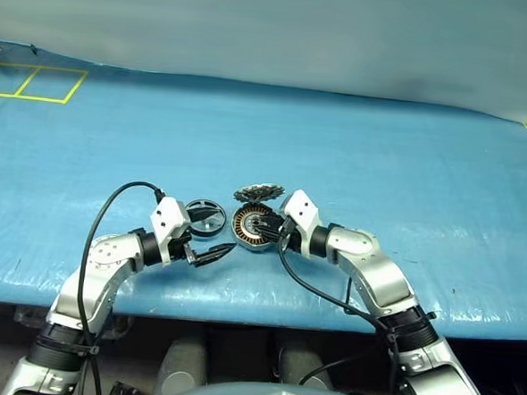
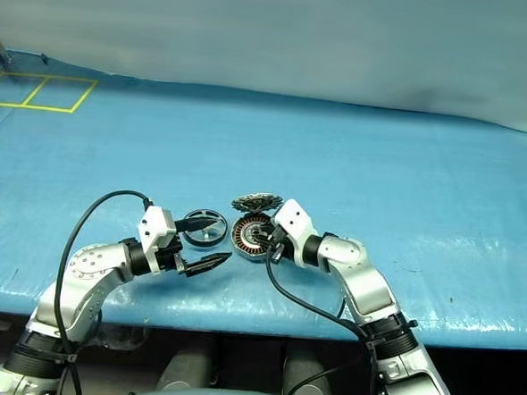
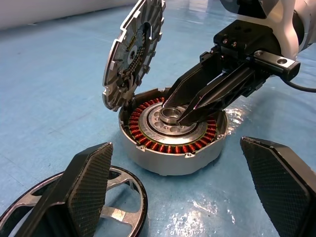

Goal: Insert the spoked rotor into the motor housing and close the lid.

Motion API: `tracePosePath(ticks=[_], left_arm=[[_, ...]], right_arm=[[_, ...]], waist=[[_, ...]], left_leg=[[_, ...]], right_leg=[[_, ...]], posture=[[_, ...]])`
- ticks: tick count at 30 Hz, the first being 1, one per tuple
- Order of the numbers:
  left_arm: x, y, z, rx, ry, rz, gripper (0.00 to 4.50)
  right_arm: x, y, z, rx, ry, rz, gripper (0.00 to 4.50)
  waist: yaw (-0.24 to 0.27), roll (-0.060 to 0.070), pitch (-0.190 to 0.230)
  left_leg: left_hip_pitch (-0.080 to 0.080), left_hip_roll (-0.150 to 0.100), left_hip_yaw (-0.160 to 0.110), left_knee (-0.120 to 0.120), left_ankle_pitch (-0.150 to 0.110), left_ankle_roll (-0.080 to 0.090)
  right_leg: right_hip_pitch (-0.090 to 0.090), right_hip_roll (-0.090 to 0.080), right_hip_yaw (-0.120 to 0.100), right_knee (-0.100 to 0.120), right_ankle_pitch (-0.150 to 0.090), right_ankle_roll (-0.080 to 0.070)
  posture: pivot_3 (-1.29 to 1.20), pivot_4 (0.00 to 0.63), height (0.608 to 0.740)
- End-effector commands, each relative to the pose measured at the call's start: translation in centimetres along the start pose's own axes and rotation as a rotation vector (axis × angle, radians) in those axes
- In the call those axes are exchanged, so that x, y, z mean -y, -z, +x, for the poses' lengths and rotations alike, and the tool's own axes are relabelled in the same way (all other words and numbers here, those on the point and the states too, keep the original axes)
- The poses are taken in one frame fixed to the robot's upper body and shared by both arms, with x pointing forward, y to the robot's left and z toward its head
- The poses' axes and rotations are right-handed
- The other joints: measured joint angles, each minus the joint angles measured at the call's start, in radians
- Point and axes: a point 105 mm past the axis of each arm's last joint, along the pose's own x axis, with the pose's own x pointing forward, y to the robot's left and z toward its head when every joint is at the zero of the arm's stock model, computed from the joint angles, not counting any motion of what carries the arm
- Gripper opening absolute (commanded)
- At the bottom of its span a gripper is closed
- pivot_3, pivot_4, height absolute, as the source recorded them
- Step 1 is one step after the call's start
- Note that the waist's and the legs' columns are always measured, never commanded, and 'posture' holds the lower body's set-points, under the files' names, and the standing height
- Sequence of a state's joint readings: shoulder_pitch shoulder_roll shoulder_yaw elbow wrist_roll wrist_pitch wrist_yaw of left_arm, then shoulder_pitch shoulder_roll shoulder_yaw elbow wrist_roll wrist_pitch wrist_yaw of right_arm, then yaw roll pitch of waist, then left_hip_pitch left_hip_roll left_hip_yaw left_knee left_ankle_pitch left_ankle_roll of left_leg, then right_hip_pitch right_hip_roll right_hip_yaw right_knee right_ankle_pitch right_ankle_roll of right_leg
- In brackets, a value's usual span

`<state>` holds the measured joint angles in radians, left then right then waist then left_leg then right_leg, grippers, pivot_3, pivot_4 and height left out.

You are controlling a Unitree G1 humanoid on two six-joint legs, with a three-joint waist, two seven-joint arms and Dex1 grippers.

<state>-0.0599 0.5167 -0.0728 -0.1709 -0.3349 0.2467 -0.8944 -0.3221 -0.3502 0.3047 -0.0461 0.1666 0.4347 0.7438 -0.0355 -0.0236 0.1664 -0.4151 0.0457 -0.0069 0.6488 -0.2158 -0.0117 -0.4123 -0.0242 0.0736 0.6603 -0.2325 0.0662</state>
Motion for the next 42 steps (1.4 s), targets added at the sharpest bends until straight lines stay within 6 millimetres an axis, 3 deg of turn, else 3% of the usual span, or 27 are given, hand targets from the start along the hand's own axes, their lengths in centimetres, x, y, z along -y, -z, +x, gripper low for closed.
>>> tracePosePath(ticks=[1,19,27,36,39,42], left_arm=[[0.0,-1.7,-0.2,0.056,-0.005,0.053,4.5],[-0.1,-1.5,-0.2,0.05,-0.013,0.059,4.5],[-0.2,-1.5,-0.2,0.051,-0.018,0.058,4.5],[-0.2,-1.4,-0.2,0.047,-0.021,0.062,4.5],[-0.2,-1.4,-0.2,0.047,-0.023,0.063,4.5],[-0.2,-1.4,-0.3,0.047,-0.027,0.065,4.5]], right_arm=[[0.2,-1.0,0.0,0.027,0.001,-0.034,0.82],[-0.3,-0.7,-0.3,0.004,-0.016,-0.065,0.82],[-0.5,-1.6,-0.2,0.039,-0.018,-0.064,3.44],[-0.2,-3.0,-0.3,0.106,-0.006,-0.038,3.44],[0.1,-3.0,-0.2,0.114,0.008,-0.027,2.83],[0.1,-2.9,0.0,0.113,0.007,-0.025,1.88]], waist=[[0.0,0.0,0.0],[0.0,0.0,0.0],[0.0,0.0,0.0],[-0.001,0.0,0.0],[0.0,0.0,0.0],[-0.001,0.0,0.0]], left_leg=[[0.0,0.0,0.0,0.0,0.0,0.0],[0.0,0.0,0.0,0.0,0.0,0.0],[0.0,0.0,0.0,0.0,0.0,0.0],[0.0,0.0,0.0,0.0,0.0,0.0],[0.0,0.0,0.0,0.0,0.0,0.0],[0.0,0.0,0.0,0.0,0.0,0.0]], right_leg=[[0.0,0.0,0.0,0.0,0.0,0.0],[0.0,0.0,0.0,0.0,0.0,0.0],[0.0,0.0,0.0,0.0,0.0,0.0],[0.0,0.0,0.0,0.0,0.0,0.0],[0.0,0.0,0.0,0.0,0.0,0.0],[0.0,0.0,0.0,0.0,0.0,0.0]], posture=[[0.0,0.15,0.74],[0.0,0.15,0.74],[0.0,0.15,0.74],[0.0,0.15,0.74],[0.0,0.15,0.74],[0.0,0.15,0.74]])
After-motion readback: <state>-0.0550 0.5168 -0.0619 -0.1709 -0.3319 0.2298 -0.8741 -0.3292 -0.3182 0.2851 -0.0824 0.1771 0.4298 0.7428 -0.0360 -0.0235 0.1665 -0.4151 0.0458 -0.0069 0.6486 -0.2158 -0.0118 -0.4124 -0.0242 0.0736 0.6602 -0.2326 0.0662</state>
